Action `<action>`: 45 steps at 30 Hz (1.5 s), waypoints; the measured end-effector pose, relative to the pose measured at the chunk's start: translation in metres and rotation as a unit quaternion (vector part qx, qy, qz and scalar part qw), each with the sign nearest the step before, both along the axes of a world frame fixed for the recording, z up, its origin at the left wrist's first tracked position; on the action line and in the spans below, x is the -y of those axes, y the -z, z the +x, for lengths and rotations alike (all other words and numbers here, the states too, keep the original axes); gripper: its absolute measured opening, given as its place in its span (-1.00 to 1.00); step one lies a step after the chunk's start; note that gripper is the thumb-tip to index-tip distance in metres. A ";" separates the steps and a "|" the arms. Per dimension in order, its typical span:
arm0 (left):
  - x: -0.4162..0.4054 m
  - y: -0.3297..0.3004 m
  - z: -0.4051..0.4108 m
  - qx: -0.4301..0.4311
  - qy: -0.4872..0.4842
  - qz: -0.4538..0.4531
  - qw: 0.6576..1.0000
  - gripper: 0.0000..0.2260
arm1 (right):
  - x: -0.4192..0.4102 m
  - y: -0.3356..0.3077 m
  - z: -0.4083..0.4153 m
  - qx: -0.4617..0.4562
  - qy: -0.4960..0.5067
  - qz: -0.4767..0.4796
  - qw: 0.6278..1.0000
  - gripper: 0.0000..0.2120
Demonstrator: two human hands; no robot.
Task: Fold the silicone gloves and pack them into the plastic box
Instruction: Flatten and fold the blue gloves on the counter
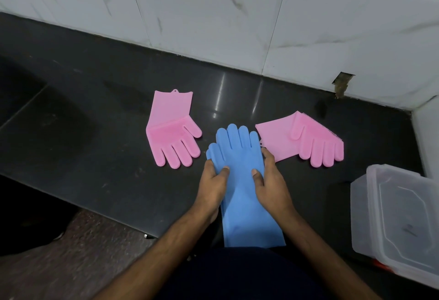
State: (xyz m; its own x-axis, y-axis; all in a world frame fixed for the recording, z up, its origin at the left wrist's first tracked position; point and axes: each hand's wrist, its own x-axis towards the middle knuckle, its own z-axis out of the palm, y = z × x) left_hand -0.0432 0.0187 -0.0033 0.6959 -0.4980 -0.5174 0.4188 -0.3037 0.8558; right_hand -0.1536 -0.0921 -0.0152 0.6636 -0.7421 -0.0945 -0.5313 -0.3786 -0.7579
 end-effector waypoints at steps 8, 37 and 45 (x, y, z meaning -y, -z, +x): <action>-0.006 -0.007 0.000 -0.040 -0.003 0.007 0.999 -0.67 | 0.003 -0.007 -0.008 -0.045 0.016 -0.035 0.998 -0.45; -0.063 0.014 -0.035 0.107 0.083 0.138 0.981 -0.76 | -0.030 -0.014 -0.088 -0.092 0.032 0.073 0.993 -0.89; -0.067 0.013 -0.038 0.199 0.114 0.183 0.956 -0.71 | -0.032 -0.013 -0.089 -0.084 0.031 0.055 0.994 -0.89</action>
